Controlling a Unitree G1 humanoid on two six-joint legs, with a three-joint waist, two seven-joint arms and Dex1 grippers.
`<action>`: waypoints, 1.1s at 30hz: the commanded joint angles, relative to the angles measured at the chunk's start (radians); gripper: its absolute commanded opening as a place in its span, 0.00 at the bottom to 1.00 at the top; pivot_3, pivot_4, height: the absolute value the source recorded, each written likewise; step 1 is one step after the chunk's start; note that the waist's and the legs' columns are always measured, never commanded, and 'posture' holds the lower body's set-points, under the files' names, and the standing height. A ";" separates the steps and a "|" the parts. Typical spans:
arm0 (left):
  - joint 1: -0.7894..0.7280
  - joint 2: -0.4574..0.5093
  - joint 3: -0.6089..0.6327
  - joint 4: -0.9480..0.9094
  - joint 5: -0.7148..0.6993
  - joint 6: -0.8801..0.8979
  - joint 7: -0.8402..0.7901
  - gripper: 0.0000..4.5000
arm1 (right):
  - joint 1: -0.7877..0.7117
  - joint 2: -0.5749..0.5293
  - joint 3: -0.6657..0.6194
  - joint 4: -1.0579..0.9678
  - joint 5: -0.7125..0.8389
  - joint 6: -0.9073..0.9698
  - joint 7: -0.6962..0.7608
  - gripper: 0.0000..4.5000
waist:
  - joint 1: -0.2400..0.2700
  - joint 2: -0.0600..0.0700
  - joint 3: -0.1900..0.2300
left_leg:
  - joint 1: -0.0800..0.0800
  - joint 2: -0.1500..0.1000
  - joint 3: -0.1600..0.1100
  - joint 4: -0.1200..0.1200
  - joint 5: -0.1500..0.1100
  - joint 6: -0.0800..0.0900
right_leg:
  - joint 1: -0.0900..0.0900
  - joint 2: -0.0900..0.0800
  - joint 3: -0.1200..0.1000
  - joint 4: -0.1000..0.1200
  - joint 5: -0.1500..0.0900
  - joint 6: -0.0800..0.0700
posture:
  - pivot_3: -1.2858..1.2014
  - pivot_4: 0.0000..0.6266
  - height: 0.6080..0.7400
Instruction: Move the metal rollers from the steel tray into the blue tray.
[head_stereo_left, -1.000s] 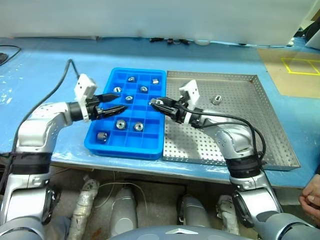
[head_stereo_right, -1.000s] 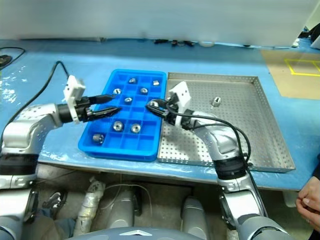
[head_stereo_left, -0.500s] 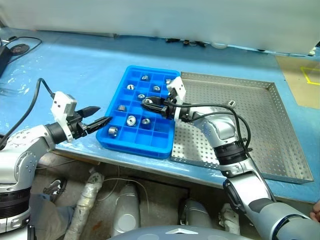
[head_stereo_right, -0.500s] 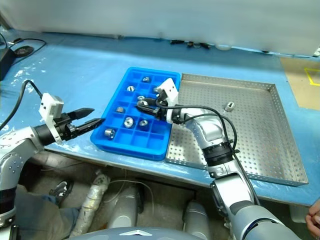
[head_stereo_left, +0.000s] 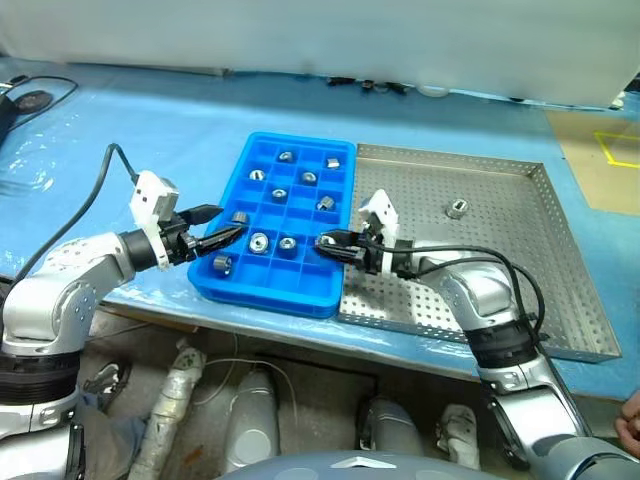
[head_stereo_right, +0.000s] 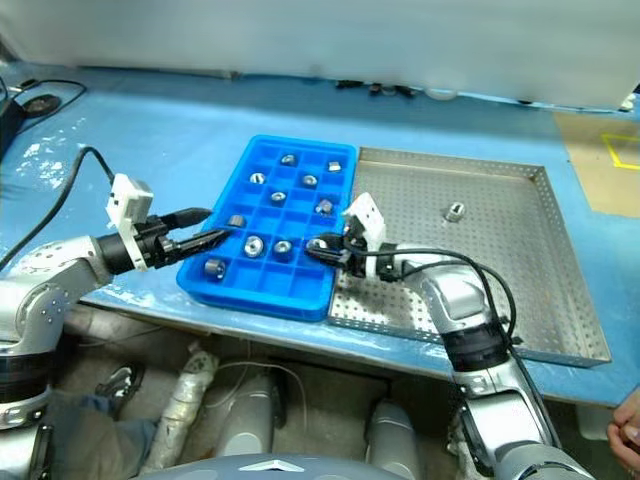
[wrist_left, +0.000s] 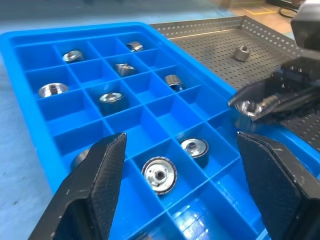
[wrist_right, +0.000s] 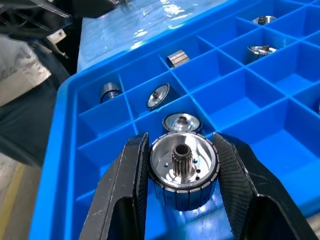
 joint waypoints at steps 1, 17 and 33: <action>-0.041 0.015 -0.021 0.033 0.016 -0.036 -0.033 0.82 | 0.033 -0.008 -0.019 -0.068 0.019 0.015 -0.020 0.35 | -0.001 0.000 0.000 | 0.001 0.000 0.000 0.000 0.000 0.000 | 0.001 0.000 0.001 0.000 0.000 0.000 | 0.55 0.24 1.00; -0.096 0.007 -0.069 0.083 0.033 -0.057 -0.069 0.82 | -0.011 0.048 -0.036 -0.030 0.013 -0.024 -0.074 0.35 | -0.014 -0.001 0.000 | 0.002 -0.001 0.001 0.000 0.000 0.000 | 0.001 0.000 0.002 0.001 0.000 0.000 | 0.54 0.24 1.00; -0.097 -0.009 -0.081 0.102 0.035 -0.068 -0.069 0.82 | 0.005 0.090 -0.008 0.009 -0.025 -0.057 -0.094 0.43 | -0.025 -0.001 0.000 | 0.002 -0.001 0.001 0.000 0.000 0.000 | 0.001 0.000 0.002 0.001 0.000 0.000 | 0.53 0.24 1.00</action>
